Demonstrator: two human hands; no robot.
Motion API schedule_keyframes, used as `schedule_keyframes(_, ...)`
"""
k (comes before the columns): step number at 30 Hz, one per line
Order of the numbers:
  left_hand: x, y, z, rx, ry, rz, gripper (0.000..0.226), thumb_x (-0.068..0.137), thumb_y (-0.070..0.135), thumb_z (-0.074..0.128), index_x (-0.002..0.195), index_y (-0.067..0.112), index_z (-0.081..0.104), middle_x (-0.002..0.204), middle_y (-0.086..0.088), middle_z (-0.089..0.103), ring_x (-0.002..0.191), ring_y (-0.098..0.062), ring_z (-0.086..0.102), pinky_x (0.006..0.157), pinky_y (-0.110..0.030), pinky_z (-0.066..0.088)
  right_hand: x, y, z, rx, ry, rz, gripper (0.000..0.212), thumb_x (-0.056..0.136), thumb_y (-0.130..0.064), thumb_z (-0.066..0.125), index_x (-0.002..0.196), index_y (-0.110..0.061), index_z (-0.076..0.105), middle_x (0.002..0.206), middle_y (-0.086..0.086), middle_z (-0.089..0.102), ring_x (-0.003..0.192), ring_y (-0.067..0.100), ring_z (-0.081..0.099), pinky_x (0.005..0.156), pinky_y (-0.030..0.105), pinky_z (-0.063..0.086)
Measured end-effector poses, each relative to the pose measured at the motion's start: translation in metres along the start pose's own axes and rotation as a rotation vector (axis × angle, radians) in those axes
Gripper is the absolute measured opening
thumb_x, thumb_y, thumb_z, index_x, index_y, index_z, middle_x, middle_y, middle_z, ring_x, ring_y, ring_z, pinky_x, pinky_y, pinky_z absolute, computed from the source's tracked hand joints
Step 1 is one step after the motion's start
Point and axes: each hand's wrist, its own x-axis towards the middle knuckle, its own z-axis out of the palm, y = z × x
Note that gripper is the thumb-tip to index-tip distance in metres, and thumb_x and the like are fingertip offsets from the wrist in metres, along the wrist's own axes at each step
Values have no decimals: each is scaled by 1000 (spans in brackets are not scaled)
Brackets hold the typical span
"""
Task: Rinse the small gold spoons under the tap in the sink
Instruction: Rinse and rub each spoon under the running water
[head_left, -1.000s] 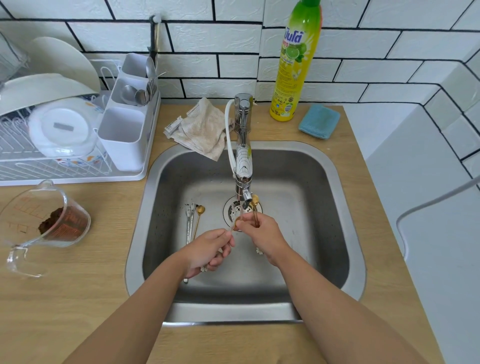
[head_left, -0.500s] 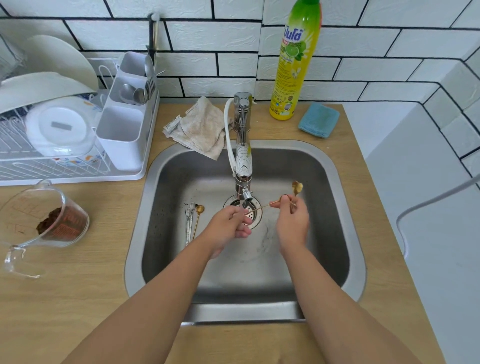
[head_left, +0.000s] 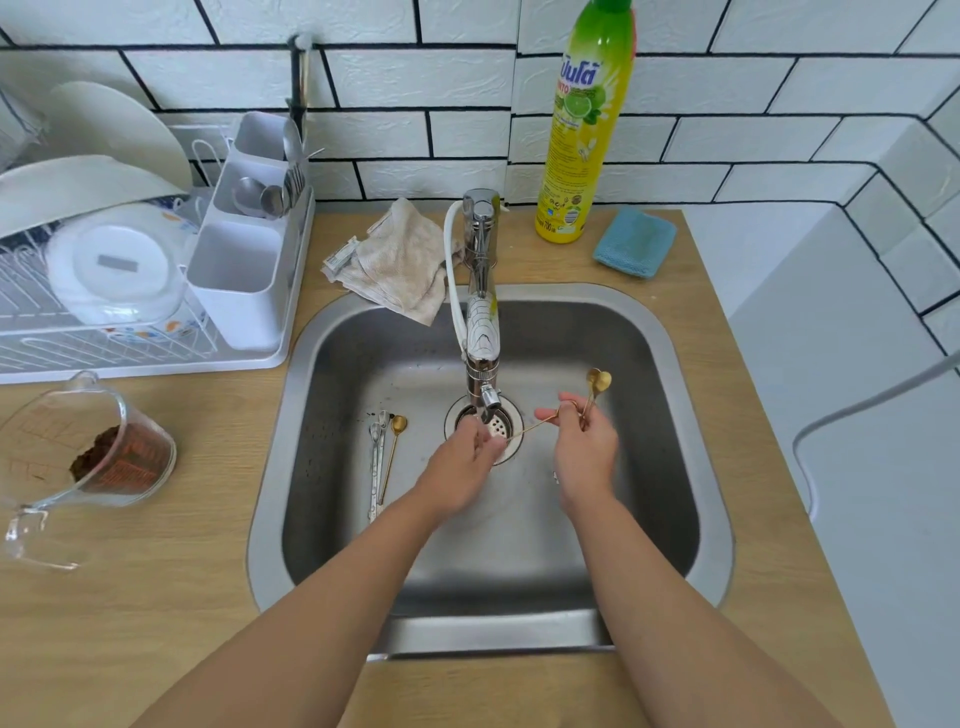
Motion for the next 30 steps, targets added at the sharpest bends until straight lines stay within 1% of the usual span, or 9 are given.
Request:
schedule_keyframes(3,4,-2,8,370,129,212,26,105,34,41,120,18,55,116,-4,58,103,-27,56,82,-41,45,-1,1,1,12,-41,29,14,100,-21,53,100,-26,66,85,-7,82,88,39,56,58,9,44)
schedule_keyframes(7,16,12,14,680,259,260,16,104,27,40,110,23,54,109,-3,63,94,-29,59,72,-36,27,-3,1,3,36,-155,87,11,103,-23,55,103,-20,66,90,-4,82,99,21,73,88,31,53)
schedule_keyframes(13,10,16,11,654,195,278,26,104,28,42,129,35,42,107,7,65,99,-23,62,73,-35,23,-8,0,7,19,-210,74,14,102,-21,61,95,-24,72,99,4,79,95,13,68,77,17,48)
schedule_keyframes(15,8,7,8,699,182,287,9,105,29,39,108,36,38,92,4,65,87,-28,65,68,-35,28,-11,0,8,7,-225,58,14,103,-22,60,95,-24,71,93,-5,80,92,4,68,76,10,47)
schedule_keyframes(17,5,-8,-2,626,119,236,23,105,33,37,86,35,25,82,2,60,74,-28,58,62,-35,33,-11,-2,7,11,-201,51,13,104,-23,57,97,-24,68,91,-10,81,87,-9,66,71,1,42)
schedule_keyframes(20,0,-27,-12,501,-32,148,29,106,46,27,84,29,38,85,3,60,80,-24,57,66,-38,44,-13,-2,8,-1,-240,44,13,105,-22,55,99,-24,67,92,-11,82,86,-11,67,70,0,42)
schedule_keyframes(22,1,-22,-12,477,-61,148,35,105,51,22,89,34,48,88,2,63,87,-25,60,72,-38,46,-17,1,14,-19,-347,63,14,105,-21,57,100,-24,69,95,-11,82,91,-7,69,80,7,46)
schedule_keyframes(25,9,1,-9,371,-73,206,46,106,49,18,125,31,56,99,-2,68,96,-27,62,82,-38,47,-22,7,17,-49,-406,56,17,104,-19,58,101,-25,74,98,-11,80,97,0,72,91,20,52)
schedule_keyframes(30,3,-16,-16,313,-46,126,32,107,41,32,89,22,51,81,2,61,83,-24,58,69,-34,41,-15,1,9,24,-249,47,18,106,-19,54,96,-23,69,97,-10,81,91,-7,69,75,4,46)
